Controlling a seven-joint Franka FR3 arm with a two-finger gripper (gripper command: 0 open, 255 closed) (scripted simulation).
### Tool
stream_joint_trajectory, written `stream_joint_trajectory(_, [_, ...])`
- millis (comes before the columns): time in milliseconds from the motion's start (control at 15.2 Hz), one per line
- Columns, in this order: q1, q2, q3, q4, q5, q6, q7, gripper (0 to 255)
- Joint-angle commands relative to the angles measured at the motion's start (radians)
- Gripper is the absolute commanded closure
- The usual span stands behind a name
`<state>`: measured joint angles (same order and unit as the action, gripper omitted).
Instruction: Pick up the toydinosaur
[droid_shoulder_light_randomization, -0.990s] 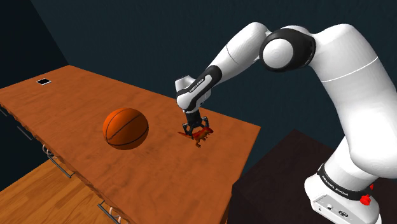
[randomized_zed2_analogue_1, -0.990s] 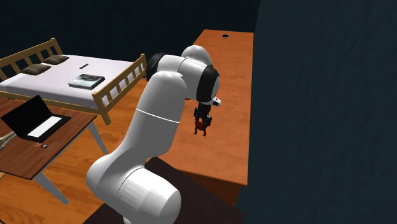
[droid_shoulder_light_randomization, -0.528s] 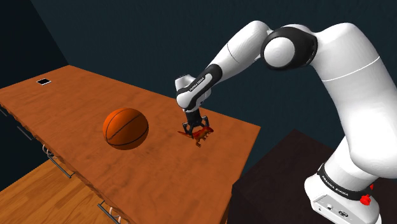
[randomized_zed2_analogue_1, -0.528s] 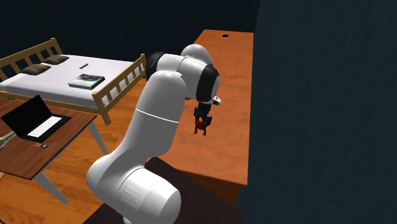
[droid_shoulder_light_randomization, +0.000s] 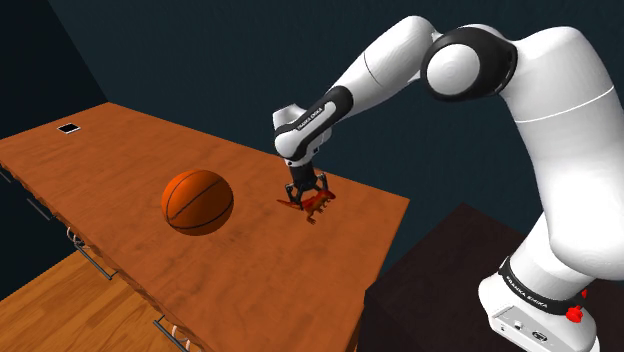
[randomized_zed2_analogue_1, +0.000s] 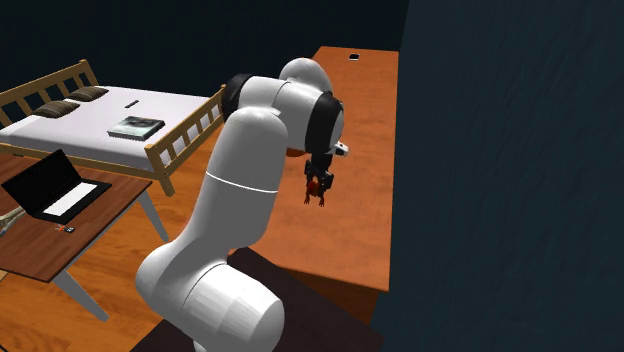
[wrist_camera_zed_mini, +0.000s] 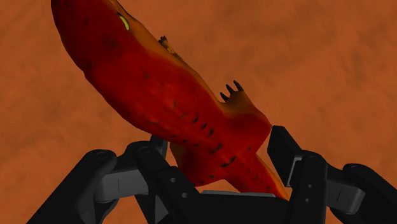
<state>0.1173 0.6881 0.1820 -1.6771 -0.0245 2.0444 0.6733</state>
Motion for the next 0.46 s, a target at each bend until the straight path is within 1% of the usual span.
stream_joint_trajectory(0, [-0.002,-0.02,0.002,-0.005,0.002,-0.016,-0.001,255])
stream_joint_trajectory(264, [-0.005,-0.056,0.006,-0.004,0.007,-0.051,-0.001,255])
stream_joint_trajectory(396, [-0.005,-0.057,0.006,-0.004,0.007,-0.053,-0.001,255])
